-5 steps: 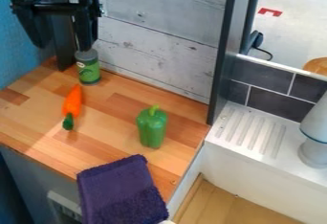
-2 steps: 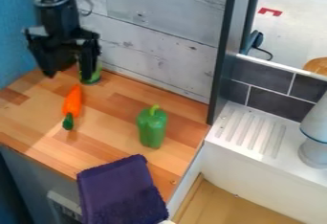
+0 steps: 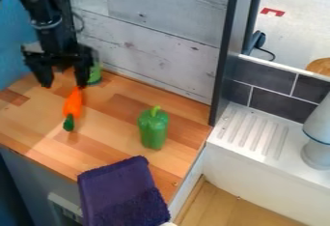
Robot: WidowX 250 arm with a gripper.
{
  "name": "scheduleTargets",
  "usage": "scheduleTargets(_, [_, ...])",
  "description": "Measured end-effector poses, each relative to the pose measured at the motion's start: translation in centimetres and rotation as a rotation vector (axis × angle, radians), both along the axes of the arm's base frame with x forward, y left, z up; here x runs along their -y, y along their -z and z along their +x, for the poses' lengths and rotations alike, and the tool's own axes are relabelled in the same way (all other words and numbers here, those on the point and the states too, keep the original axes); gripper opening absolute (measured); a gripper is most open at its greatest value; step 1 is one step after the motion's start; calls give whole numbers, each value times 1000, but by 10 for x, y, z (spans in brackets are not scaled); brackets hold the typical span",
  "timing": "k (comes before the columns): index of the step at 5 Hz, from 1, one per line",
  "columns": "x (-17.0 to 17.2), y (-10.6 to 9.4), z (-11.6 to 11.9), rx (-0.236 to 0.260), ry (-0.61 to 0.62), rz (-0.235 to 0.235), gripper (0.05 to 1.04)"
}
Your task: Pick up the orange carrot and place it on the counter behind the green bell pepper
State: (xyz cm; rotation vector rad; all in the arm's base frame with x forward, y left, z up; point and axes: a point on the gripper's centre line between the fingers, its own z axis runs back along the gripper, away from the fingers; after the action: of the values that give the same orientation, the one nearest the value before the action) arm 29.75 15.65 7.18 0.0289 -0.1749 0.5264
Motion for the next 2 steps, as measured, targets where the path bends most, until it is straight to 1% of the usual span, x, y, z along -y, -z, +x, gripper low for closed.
scheduleTargets(1, [-8,9,3,79,-42,40,1001])
scheduleTargets(2, [-13,22,5,55,-86,41,1001])
